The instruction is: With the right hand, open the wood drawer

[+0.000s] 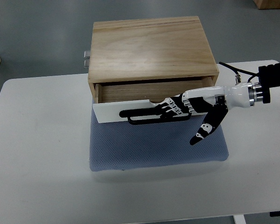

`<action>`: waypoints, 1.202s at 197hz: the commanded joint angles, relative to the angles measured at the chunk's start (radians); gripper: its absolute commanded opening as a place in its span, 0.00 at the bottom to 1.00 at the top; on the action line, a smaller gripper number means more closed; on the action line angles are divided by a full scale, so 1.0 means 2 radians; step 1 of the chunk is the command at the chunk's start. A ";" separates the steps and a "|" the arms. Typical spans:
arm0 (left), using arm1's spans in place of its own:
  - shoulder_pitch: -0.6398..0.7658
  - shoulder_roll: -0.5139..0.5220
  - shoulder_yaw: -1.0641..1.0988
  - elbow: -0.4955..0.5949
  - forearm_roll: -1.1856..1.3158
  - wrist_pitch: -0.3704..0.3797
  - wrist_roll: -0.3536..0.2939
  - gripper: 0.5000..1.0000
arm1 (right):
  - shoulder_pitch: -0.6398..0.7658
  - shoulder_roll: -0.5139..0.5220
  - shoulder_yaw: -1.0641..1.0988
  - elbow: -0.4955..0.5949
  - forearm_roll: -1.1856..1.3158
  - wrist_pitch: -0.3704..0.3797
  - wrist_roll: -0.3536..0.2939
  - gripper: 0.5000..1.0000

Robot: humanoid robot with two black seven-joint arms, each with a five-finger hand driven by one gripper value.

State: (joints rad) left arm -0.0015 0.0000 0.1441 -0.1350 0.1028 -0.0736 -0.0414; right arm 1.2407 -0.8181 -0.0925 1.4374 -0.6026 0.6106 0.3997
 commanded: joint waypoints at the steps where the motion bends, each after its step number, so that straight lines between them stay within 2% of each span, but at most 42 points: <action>1: 0.000 0.000 -0.001 0.000 0.000 0.000 0.000 1.00 | -0.001 -0.007 -0.001 0.008 0.000 0.000 0.000 0.90; 144: 0.000 0.000 -0.001 0.000 0.000 0.000 0.000 1.00 | 0.003 -0.058 0.042 0.051 0.016 0.000 0.000 0.90; 198: 0.000 0.000 0.000 0.000 0.000 0.000 0.000 1.00 | -0.003 -0.096 0.117 0.043 0.027 0.000 0.000 0.90; 218: 0.000 0.000 0.000 0.000 0.000 0.000 0.000 1.00 | -0.008 -0.122 0.144 0.024 0.046 0.000 0.002 0.90; 237: 0.000 0.000 0.000 0.000 0.000 0.000 0.000 1.00 | -0.014 -0.124 0.159 -0.012 0.070 0.000 0.002 0.90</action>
State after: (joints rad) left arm -0.0016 0.0000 0.1441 -0.1350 0.1028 -0.0736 -0.0414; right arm 1.2268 -1.0543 0.1904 1.4815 -0.5104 0.6110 0.4023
